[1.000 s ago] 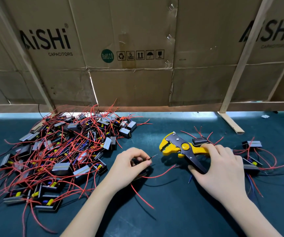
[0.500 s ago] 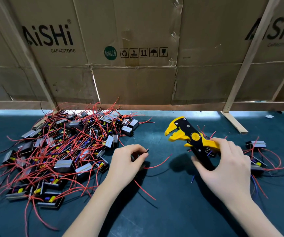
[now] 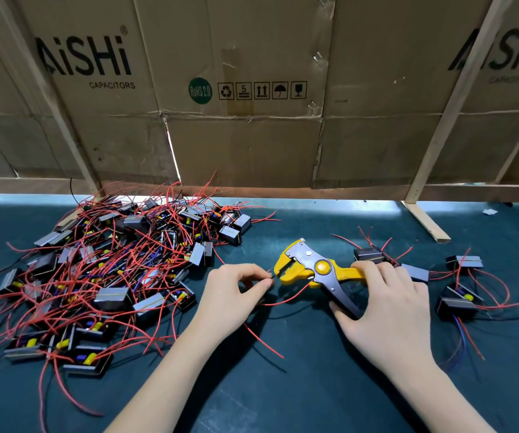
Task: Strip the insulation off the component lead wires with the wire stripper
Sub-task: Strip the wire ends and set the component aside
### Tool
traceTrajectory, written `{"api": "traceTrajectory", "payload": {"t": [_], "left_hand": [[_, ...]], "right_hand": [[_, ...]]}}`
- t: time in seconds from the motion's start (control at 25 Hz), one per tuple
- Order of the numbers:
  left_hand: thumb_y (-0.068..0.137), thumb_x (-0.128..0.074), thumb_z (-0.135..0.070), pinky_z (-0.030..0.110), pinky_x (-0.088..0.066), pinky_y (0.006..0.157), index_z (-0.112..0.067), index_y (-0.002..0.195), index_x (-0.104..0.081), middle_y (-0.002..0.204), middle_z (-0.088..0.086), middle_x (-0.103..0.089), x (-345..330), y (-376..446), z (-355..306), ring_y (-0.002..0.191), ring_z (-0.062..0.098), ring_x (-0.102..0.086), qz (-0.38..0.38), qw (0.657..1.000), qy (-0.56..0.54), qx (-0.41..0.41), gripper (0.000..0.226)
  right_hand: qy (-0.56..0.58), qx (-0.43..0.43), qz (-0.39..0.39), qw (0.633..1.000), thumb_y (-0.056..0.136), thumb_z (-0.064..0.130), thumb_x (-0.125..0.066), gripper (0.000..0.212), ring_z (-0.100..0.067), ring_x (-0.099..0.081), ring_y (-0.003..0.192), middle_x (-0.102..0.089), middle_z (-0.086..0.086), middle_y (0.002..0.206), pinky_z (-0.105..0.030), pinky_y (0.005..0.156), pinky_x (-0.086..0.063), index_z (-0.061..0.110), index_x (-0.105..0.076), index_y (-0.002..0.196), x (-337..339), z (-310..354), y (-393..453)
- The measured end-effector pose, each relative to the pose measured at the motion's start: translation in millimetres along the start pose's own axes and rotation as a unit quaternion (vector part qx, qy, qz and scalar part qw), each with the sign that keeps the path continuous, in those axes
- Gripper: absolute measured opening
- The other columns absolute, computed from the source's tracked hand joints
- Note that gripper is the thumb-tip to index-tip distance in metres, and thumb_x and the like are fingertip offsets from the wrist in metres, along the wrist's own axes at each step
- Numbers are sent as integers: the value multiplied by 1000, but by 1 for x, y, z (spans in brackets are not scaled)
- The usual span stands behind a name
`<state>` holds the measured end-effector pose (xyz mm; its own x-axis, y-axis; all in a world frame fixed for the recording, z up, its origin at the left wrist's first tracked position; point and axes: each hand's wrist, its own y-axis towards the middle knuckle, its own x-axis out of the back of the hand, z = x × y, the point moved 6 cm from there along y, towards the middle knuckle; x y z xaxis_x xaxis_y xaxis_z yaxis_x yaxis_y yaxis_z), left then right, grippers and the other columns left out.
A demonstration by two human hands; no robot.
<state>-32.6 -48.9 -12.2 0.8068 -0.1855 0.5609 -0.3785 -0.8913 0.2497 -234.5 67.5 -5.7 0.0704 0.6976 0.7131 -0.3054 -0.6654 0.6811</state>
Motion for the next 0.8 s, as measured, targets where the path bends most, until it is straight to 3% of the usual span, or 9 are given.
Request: {"api": "traceTrajectory", "payload": {"t": [0.28, 0.56, 0.8], "left_hand": [[86, -71, -19, 18, -47, 74, -26, 78, -75, 79, -19, -72, -3, -1, -4, 75, 6, -65, -7, 1000, 6, -4, 12], [85, -72, -19, 15, -42, 65, -30, 70, -71, 69, -23, -66, -3, -3, -6, 70, 6, -60, -12, 1000, 24, -13, 19], [86, -71, -21, 10, -36, 61, -33, 68, -66, 63, -18, -63, -4, -2, -7, 63, 1, -55, -7, 999, 32, -12, 23]], "right_hand": [[-7, -1, 0, 1000, 49, 38, -89, 60, -33, -57, 81, -59, -1, 84, -38, 67, -36, 15, -67, 99, 0, 1, 0], [-21, 19, -13, 999, 51, 38, -86, 55, -32, -54, 75, -57, -2, 81, -37, 62, -34, 14, -65, 96, 0, 8, -2], [-30, 28, -27, 999, 53, 38, -84, 69, -33, -59, 78, -63, -2, 85, -37, 62, -37, 7, -65, 112, -1, 8, 0]]}}
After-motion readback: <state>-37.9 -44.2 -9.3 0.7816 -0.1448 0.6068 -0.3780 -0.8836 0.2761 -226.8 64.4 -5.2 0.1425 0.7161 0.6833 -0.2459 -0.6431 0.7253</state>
